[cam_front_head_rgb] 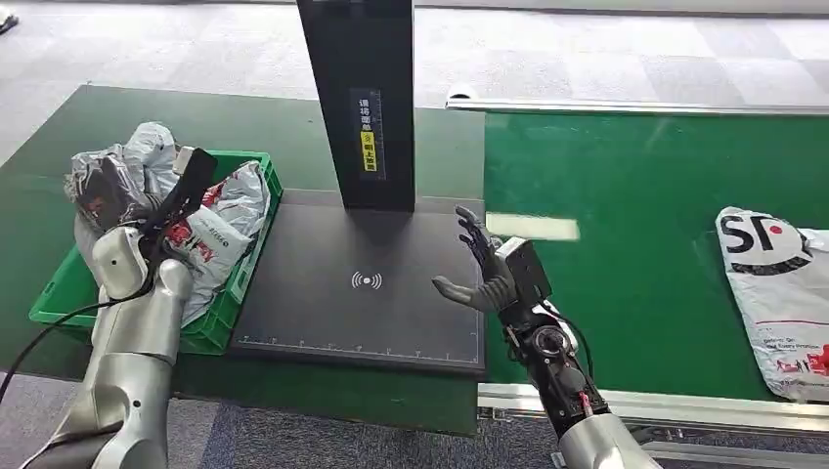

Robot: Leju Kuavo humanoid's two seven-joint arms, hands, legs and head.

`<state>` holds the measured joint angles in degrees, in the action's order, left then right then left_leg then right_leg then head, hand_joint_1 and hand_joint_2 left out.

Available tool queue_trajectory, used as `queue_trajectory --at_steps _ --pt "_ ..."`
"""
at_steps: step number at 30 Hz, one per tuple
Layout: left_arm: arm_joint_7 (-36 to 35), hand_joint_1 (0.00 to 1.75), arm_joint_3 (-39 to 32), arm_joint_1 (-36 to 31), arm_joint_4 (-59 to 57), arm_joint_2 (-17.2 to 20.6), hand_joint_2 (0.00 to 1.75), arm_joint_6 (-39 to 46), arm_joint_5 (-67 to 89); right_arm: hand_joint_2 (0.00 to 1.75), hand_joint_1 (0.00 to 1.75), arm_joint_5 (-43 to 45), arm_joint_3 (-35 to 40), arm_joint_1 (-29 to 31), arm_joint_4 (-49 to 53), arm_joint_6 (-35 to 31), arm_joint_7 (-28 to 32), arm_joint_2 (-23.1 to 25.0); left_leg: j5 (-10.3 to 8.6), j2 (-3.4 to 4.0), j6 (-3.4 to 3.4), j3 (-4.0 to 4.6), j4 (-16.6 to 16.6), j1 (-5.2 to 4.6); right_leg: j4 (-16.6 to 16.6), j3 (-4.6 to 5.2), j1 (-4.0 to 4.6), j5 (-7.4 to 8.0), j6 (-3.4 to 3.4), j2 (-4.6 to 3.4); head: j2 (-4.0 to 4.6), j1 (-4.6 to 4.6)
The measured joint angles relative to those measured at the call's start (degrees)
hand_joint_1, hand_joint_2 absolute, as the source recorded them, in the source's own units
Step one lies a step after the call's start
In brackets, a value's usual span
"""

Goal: Moved the parcel from conveyor to table for the left to box.

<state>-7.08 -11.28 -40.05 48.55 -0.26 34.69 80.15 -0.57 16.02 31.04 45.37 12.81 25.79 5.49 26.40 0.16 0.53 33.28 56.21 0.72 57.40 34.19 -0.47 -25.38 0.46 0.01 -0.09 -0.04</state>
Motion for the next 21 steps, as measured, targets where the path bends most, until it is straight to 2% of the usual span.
queue_trajectory --at_steps 9,10,11,17,19,21 --pt "-1.5 1.75 -0.4 -0.4 -1.3 0.3 1.75 -1.0 1.2 1.75 0.00 -0.1 0.0 0.0 0.0 0.0 0.0 0.0 0.00 0.00 0.00 0.01 0.0 0.00 0.0 0.00 0.00 0.00 0.00 0.00 0.00 0.00" --pt "-3.1 0.05 -0.4 -0.9 -2.0 0.6 1.75 -2.2 2.3 1.75 0.00 -0.1 0.1 0.0 -0.1 0.1 0.0 0.0 0.00 0.00 0.00 0.01 0.0 0.00 0.0 0.00 0.00 0.00 0.00 0.00 0.00 0.00" --pt "-4.3 0.00 -0.4 -1.7 -3.3 1.1 1.75 -3.1 3.1 1.75 0.00 -0.2 0.2 0.0 -0.2 0.1 0.0 0.0 0.00 0.00 0.00 0.00 0.0 0.00 0.0 0.00 0.00 0.00 0.00 0.00 0.00 -0.02" --pt "-6.3 0.00 0.0 -8.4 -14.1 4.5 1.75 -13.5 5.6 1.75 0.00 -0.4 0.7 0.1 -1.0 0.1 0.0 0.4 -0.04 -0.02 0.03 -0.01 0.0 0.01 0.0 -0.01 0.02 0.01 -0.01 0.00 0.00 0.00" --pt "-7.1 0.00 0.6 -9.8 -16.8 5.0 1.75 -13.1 6.6 1.75 0.00 -1.0 0.9 0.2 -1.1 0.1 -0.2 0.7 -0.04 0.01 0.04 -0.01 0.0 0.01 0.0 -0.01 0.01 0.01 -0.01 0.00 0.00 -0.02" --pt "-5.0 0.00 1.0 -10.0 -18.0 5.4 1.75 -7.6 5.1 1.75 0.00 -1.2 1.1 0.2 -1.1 0.5 -0.2 1.0 -0.04 0.04 0.04 0.00 0.0 0.01 0.0 -0.01 0.01 0.01 0.00 -0.01 0.00 0.00"
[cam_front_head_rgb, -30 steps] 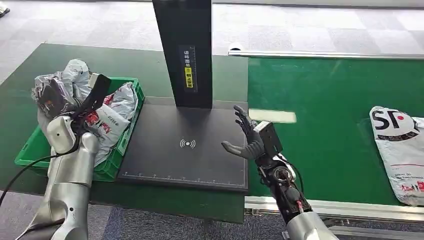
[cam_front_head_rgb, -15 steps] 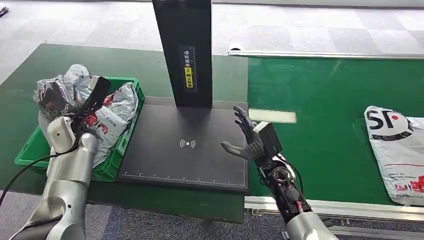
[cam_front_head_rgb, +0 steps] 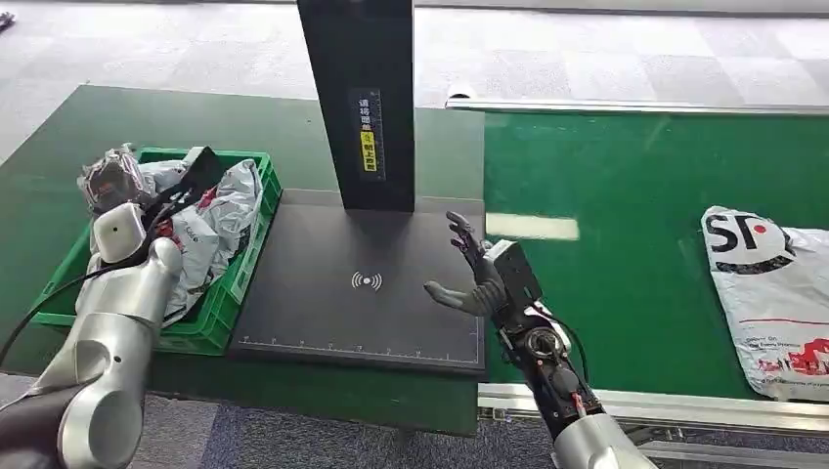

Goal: Moved the parcel from conveyor to table for the left to box.

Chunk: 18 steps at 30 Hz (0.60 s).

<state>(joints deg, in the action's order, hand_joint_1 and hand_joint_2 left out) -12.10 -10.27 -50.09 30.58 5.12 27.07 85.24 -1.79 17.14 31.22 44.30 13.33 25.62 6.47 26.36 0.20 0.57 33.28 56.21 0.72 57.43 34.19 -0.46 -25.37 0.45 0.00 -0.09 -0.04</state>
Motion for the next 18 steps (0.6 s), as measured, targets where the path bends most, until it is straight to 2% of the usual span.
queue_trajectory --at_steps 3,8,12,14,18 --pt "12.6 0.00 -2.1 1.1 2.6 -0.2 1.75 11.8 -9.3 1.75 0.00 0.4 0.3 0.0 0.5 0.8 0.2 0.1 0.03 0.00 -0.01 0.01 0.0 -0.02 0.0 0.02 -0.02 -0.01 0.00 0.00 0.00 0.00" --pt "22.3 0.00 -7.1 4.2 9.7 -1.3 1.75 12.9 -10.2 1.75 0.00 1.0 0.8 0.0 1.3 1.5 -0.7 0.1 0.05 0.01 -0.01 0.01 0.0 -0.02 0.0 0.06 -0.02 -0.02 0.00 0.00 0.00 0.00" --pt "24.3 0.00 -10.0 4.7 12.2 -2.1 1.75 13.0 -7.9 1.75 0.00 0.3 0.8 0.1 1.7 2.5 -1.1 0.1 0.03 -0.01 -0.01 0.00 0.0 -0.01 0.0 0.03 -0.01 -0.01 0.00 0.00 0.00 -0.02" --pt "27.9 0.00 -11.3 5.8 15.3 -3.0 1.75 13.0 -8.2 1.75 0.00 0.8 0.9 0.2 1.7 2.4 -0.6 0.1 0.02 0.01 0.00 -0.01 0.0 -0.01 0.0 0.02 -0.01 0.00 0.00 0.00 0.00 -0.02" --pt "47.8 0.00 -17.4 7.9 26.2 -7.1 1.75 13.1 -14.7 1.75 0.00 2.0 1.7 0.4 1.6 2.2 0.0 0.0 0.03 0.02 0.00 0.02 0.0 -0.02 0.0 0.03 -0.03 0.00 0.01 -0.01 0.00 -0.04"
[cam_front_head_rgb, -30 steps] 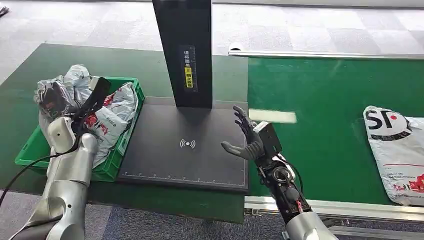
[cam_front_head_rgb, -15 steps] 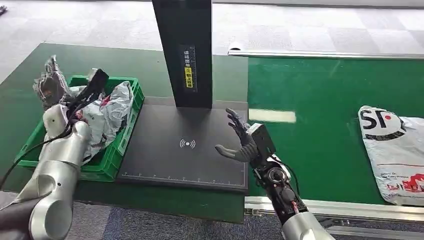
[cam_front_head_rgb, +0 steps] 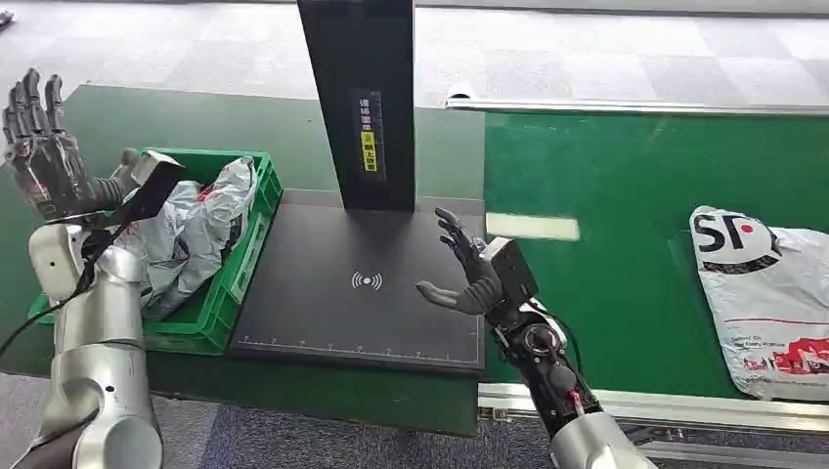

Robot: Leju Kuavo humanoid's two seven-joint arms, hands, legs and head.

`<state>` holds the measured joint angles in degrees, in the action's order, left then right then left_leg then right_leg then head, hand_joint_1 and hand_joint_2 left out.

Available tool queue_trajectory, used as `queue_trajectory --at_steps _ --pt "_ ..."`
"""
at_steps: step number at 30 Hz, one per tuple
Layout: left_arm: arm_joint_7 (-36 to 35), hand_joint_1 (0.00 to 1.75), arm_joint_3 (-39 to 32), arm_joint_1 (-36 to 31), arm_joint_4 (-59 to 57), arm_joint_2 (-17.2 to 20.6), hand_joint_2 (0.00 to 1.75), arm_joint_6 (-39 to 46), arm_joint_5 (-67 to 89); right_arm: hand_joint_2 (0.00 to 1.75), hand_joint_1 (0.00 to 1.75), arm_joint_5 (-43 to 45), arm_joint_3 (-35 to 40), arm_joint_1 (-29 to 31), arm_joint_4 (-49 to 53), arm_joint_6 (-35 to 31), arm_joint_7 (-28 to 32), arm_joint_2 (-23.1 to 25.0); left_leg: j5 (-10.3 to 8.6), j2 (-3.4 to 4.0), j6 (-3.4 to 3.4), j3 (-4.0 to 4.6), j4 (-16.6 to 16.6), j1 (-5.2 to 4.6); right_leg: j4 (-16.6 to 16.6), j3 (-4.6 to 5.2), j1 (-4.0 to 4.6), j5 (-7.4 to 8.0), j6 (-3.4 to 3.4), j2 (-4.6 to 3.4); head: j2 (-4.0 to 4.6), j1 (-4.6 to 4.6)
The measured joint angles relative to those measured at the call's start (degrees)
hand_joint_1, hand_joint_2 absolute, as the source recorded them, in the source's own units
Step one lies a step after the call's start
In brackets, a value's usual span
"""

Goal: Moved the parcel from conveyor to table for the left to box.

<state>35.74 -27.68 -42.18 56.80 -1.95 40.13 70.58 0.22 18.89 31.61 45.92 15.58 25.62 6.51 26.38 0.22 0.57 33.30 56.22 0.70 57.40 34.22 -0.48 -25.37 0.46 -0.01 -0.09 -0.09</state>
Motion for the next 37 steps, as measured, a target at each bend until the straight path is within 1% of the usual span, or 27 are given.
queue_trajectory --at_steps 1,3,5,7,9,15,21,22,25,27,29,31,33,35,37 --pt "3.1 0.00 -1.4 0.5 2.8 -1.2 1.75 0.0 -4.2 1.75 0.00 0.4 0.3 0.1 0.0 0.0 0.1 0.0 0.02 0.05 -0.01 -0.01 0.0 -0.02 0.0 0.02 -0.02 0.00 0.00 -0.02 0.00 0.04" --pt "3.9 0.00 -1.7 2.1 7.5 -2.8 1.75 0.0 -14.3 1.75 0.00 1.6 0.8 0.4 -0.1 -0.2 0.3 -0.2 0.04 0.08 0.00 -0.01 0.0 -0.02 0.0 0.03 -0.02 -0.01 0.00 -0.04 0.00 0.02" --pt "4.1 0.00 -0.3 4.3 12.0 -4.2 1.75 0.0 -24.3 1.75 0.00 2.4 1.1 0.6 -0.1 -0.4 0.3 -0.3 0.04 0.00 0.00 0.00 0.0 -0.01 0.0 0.02 -0.01 -0.03 0.01 0.00 0.00 0.04" --pt "4.3 0.00 1.3 5.9 15.0 -5.2 1.75 0.0 -28.1 1.75 0.00 2.9 1.4 0.8 0.0 -0.7 0.4 -0.3 0.04 -0.08 0.00 0.00 0.0 -0.01 0.0 0.00 -0.01 -0.03 0.01 0.03 0.00 0.04" --pt "4.4 0.00 4.2 8.4 19.4 -6.3 1.75 0.0 -33.2 1.75 0.00 3.5 1.5 0.8 0.0 -1.3 0.7 -0.3 0.04 0.01 0.00 -0.02 0.0 -0.01 0.0 -0.01 -0.01 -0.02 0.00 -0.01 0.00 0.04" --pt "4.5 0.00 14.9 16.3 36.4 -10.0 1.75 0.0 -38.8 1.75 0.00 5.8 1.0 -0.1 2.0 -3.8 2.5 -0.4 0.06 -0.01 -0.01 -0.01 0.0 -0.02 0.0 -0.01 -0.02 -0.02 0.01 0.00 0.00 0.04" --pt "4.5 0.00 20.8 19.5 44.3 -10.9 1.75 0.0 -40.9 1.75 0.00 7.0 0.5 -1.0 4.2 -5.0 2.2 -0.6 0.09 0.00 -0.03 -0.06 0.0 0.00 0.0 0.00 -0.01 -0.02 0.00 -0.01 0.00 0.04" --pt "4.5 0.00 22.5 20.1 45.1 -10.8 1.75 0.0 -40.1 1.75 0.00 7.7 0.1 -1.3 4.6 -5.6 2.1 -0.7 0.08 -0.02 -0.03 -0.06 0.0 0.00 0.0 -0.01 -0.01 -0.03 0.01 0.01 0.00 0.07" --pt "4.5 0.00 28.8 22.1 45.4 -10.3 1.75 -0.1 -40.6 1.75 0.00 12.4 0.6 -2.5 7.7 -10.5 0.8 -1.4 0.08 -0.08 -0.03 -0.04 0.0 -0.01 0.0 -0.07 -0.01 -0.04 0.02 0.03 0.00 0.04" --pt "4.5 0.00 31.0 22.6 45.6 -10.0 1.75 -0.1 -41.2 1.75 0.00 12.7 0.9 -3.0 8.9 -11.0 0.6 -1.8 0.09 0.07 -0.04 -0.05 0.0 -0.01 0.0 -0.06 -0.02 -0.02 0.02 -0.02 0.00 0.04" --pt "4.5 0.00 32.9 23.5 45.6 -9.8 1.75 -0.1 -45.6 1.75 0.00 12.4 0.8 -3.1 9.2 -11.0 1.3 -2.1 0.09 0.03 -0.04 -0.06 0.0 -0.04 0.0 -0.05 -0.04 -0.02 0.02 -0.01 0.00 0.07" --pt "4.4 0.00 35.5 25.1 44.5 -9.1 1.75 -1.7 -54.6 1.75 0.00 11.0 0.3 -3.2 9.7 -11.0 2.3 -2.1 0.10 0.03 -0.04 -0.06 0.0 -0.04 -0.1 -0.04 -0.04 -0.03 0.02 0.00 0.00 0.07" --pt "2.6 0.00 38.1 26.9 41.1 -7.8 1.75 -8.2 -62.5 1.75 0.00 9.4 -0.4 -3.7 10.7 -11.0 2.5 -2.0 0.10 0.00 -0.04 -0.06 0.0 -0.03 -0.1 -0.03 -0.04 -0.04 0.02 0.01 0.00 0.07" --pt "-2.3 0.00 40.6 27.9 35.3 -7.0 1.75 -15.6 -62.7 1.75 0.00 7.6 -1.2 -4.2 11.8 -10.7 2.0 -1.7 0.10 0.01 -0.04 -0.06 0.0 -0.03 -0.1 -0.03 -0.03 -0.04 0.02 0.00 0.00 0.07" --pt "-3.4 0.00 42.4 28.0 30.1 -6.7 1.75 -21.8 -63.8 1.75 0.00 5.9 -2.0 -4.4 12.7 -9.9 1.0 -1.4 0.09 0.05 -0.04 -0.06 0.0 -0.03 0.0 -0.03 -0.03 -0.03 0.02 -0.02 0.00 0.04"
